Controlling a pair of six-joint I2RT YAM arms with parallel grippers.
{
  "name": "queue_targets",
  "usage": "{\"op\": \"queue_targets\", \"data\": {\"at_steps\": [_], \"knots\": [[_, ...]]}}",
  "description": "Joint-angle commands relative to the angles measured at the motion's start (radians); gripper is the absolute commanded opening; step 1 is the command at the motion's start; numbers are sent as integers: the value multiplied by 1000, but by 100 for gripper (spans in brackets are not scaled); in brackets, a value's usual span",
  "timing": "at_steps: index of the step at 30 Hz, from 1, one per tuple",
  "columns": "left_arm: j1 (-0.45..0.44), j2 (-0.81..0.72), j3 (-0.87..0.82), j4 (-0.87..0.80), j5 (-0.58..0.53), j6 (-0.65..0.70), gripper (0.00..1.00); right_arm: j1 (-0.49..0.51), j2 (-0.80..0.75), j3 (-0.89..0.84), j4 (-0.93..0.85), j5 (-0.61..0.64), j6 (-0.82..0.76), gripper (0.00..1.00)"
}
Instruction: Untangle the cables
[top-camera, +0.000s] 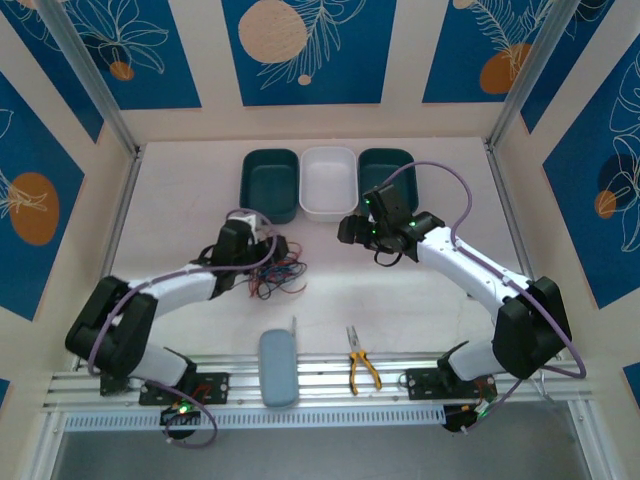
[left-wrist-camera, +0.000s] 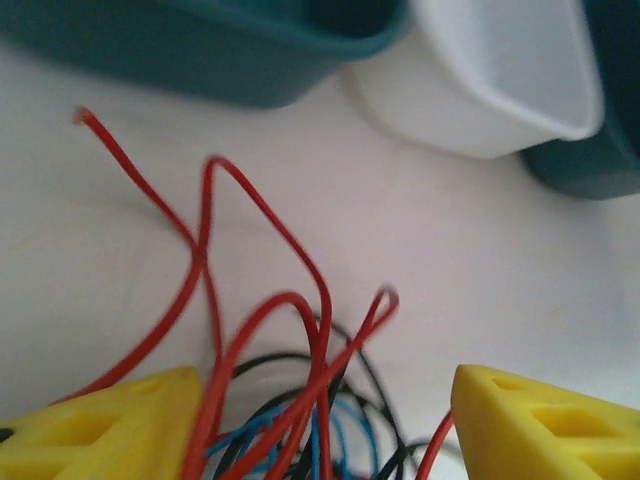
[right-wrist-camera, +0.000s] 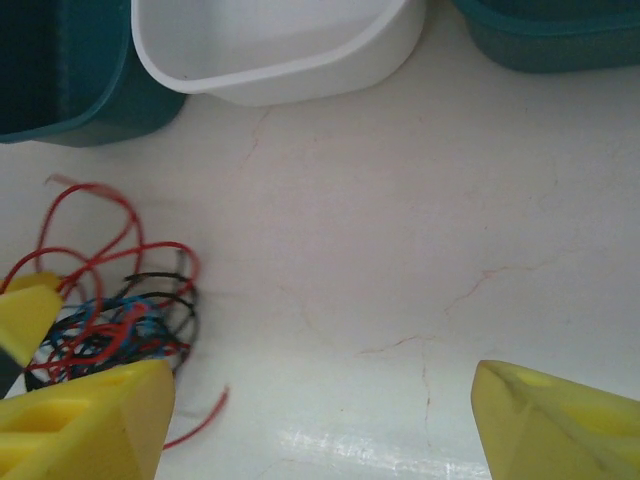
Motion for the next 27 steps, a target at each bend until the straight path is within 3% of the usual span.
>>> {"op": "queue_targets", "data": {"at_steps": [1,7,15,19,27], "knots": [[-55,82,97,107,77,25,66,7,2,28,-8,-22,23,77],[-78,88,138,94,36,-2,67,12,1,37,-38,-41,9,70],[-78,-120,84,-178,-164,33,69,25,73,94,-38,-150,-37,54],[-76,-233,31,-251,-243,38,69,40,142,141,-18,-211,-86,52],[-70,-388,-46,-390,-299,68,69,43,310,295,-62,-357,-70,47]]}}
